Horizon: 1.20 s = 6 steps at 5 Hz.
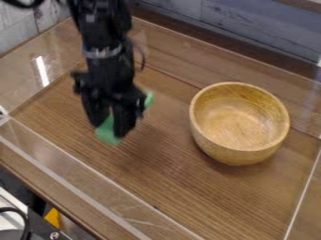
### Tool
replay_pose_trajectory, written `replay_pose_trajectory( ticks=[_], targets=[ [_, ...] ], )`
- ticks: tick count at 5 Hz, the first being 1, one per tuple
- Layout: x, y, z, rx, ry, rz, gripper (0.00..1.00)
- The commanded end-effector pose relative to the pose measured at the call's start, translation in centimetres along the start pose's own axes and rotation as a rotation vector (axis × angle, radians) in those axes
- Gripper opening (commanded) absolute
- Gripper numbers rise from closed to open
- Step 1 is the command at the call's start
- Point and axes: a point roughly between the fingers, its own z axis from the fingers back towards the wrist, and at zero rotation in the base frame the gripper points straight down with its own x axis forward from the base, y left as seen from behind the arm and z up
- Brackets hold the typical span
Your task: Put the green block in the brown bowl
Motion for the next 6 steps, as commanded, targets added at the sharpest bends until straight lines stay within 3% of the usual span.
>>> replay_pose_trajectory(
  ticks=[1, 2, 3, 4, 6],
  targets=[
    [3.6, -3.0, 4.0, -0.022, -0.077, -0.108, 0.00],
    [6.1, -6.5, 4.2, -0.032, -0.076, -0.202, 0.00],
    [7.7, -8.7, 3.7, -0.031, -0.080, -0.238, 0.00],
    [8.5, -8.6, 3.5, -0.032, -0.082, -0.249, 0.00],
    [9.0, -10.2, 4.7, -0.039, -0.094, -0.340, 0.00]
  ],
)
